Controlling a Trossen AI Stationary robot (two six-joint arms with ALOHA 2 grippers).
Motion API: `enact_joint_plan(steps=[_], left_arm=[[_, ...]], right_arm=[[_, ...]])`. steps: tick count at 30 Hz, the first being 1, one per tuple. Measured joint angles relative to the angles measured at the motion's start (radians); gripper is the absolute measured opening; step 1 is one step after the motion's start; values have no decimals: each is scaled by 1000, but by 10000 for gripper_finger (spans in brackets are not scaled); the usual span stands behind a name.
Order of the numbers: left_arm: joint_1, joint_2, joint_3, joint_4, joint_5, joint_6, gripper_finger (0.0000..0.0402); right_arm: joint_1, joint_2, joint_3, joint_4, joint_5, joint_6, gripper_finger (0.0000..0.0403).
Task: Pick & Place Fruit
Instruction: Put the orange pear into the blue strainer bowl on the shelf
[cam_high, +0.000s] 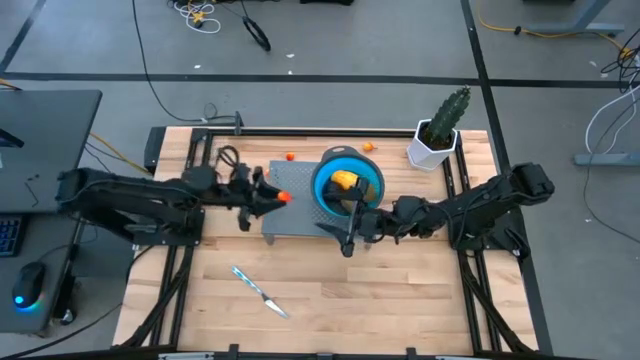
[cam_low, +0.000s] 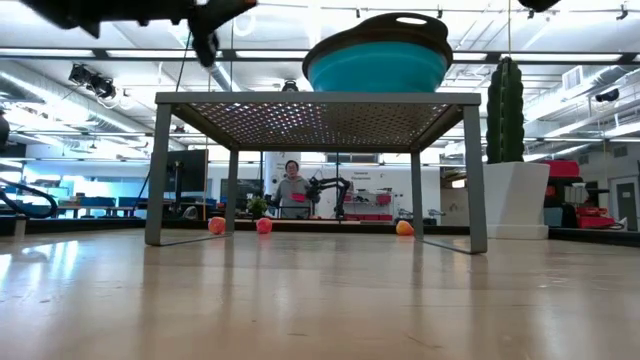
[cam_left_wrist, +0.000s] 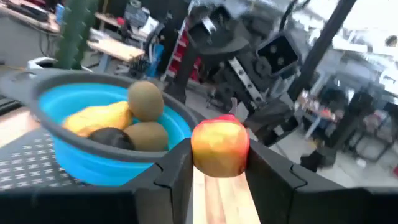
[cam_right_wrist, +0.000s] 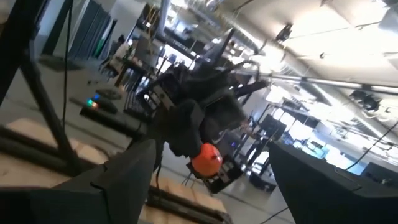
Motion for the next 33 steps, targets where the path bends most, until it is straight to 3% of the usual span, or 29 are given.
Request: enact_joint_plan(steps=[11,18,25,33], left_arm=[[-115,250,151,-3,-13,75,141],[-121,271,207,-1,-24,67,141],[-132,298,211,-33,-88,67,141],[-135,334,211,40,-85,69,141]], right_arm=[[0,47,45,-56,-2,-17,325],[2,47,45,-135,-33,-78,325],[1,47,45,-130,25,-79,325],[2,47,45,-141,6,-79,325]])
